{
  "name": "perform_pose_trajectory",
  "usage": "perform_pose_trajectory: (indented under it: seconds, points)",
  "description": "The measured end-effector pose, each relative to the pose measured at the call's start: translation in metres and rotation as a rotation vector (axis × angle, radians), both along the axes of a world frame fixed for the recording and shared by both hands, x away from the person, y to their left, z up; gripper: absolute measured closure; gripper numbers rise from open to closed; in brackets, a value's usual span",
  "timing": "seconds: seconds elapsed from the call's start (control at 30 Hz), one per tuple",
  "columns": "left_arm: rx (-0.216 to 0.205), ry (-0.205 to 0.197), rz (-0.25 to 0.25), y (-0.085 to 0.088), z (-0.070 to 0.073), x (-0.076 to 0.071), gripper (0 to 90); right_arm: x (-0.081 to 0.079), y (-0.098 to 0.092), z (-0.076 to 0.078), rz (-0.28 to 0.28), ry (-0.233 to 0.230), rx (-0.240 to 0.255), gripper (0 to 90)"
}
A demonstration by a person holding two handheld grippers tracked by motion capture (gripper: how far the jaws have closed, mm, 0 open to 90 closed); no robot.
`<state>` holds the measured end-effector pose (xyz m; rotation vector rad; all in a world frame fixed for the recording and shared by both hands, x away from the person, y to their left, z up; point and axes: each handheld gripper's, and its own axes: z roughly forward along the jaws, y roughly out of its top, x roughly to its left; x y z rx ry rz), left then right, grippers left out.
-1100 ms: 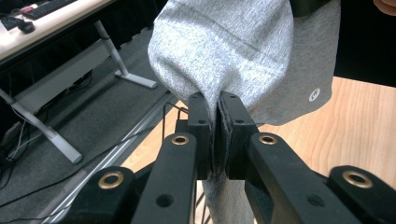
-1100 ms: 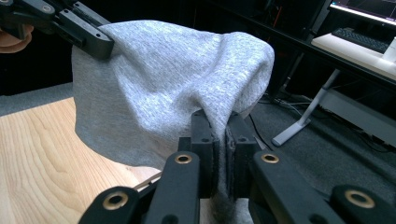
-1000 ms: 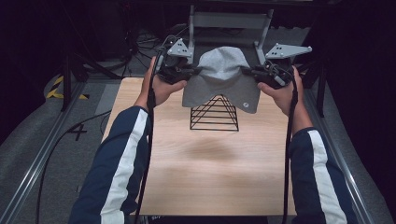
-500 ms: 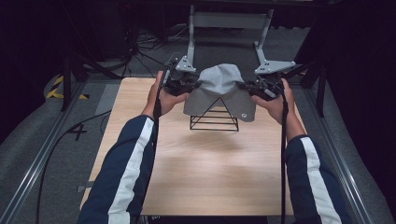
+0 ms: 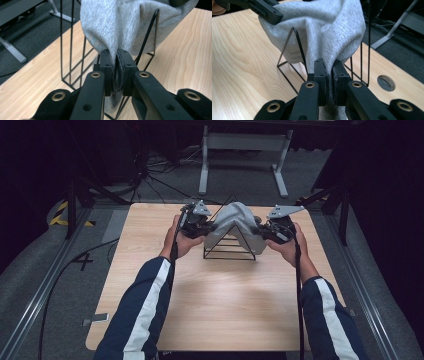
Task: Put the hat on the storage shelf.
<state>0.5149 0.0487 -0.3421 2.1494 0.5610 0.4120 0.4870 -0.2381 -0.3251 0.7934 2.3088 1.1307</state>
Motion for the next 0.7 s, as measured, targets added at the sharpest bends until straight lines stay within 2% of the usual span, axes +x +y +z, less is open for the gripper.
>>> perform_pose_trajectory:
  seconds: [0.1, 0.17, 0.27, 0.3, 0.37, 0.5, 0.57, 0.6, 0.7]
  points:
    - [-0.004, -0.006, 0.005, -0.002, -0.005, -0.001, 83.4, 0.001, 0.000, -0.007, -0.001, 0.009, 0.020, 84.2]
    - [-0.043, -0.013, 0.011, -0.001, -0.002, -0.003, 82.9, 0.000, -0.001, -0.007, -0.003, 0.001, 0.038, 83.5]
    - [-0.060, -0.075, 0.006, 0.007, 0.009, -0.009, 83.3, -0.005, -0.004, -0.001, 0.007, -0.026, 0.051, 83.4]
    - [-0.048, -0.104, 0.003, 0.009, 0.014, -0.011, 83.4, -0.006, -0.005, 0.001, 0.008, -0.037, 0.053, 83.5]
    - [-0.042, -0.136, -0.001, 0.014, 0.021, -0.014, 83.6, -0.010, -0.006, 0.007, 0.012, -0.058, 0.056, 83.6]
    - [0.032, -0.199, 0.034, 0.015, 0.022, -0.014, 83.2, -0.012, -0.005, 0.014, 0.018, -0.092, 0.060, 82.3]
    - [0.026, -0.194, 0.043, 0.015, 0.019, -0.011, 83.2, -0.011, -0.002, 0.014, 0.014, -0.096, 0.057, 81.9]
    - [0.007, -0.176, 0.046, 0.016, 0.016, -0.010, 83.1, -0.010, 0.000, 0.013, 0.009, -0.100, 0.049, 81.7]
    - [-0.001, -0.163, 0.030, 0.017, 0.004, -0.009, 82.8, -0.009, 0.002, 0.009, 0.017, -0.102, 0.070, 81.2]
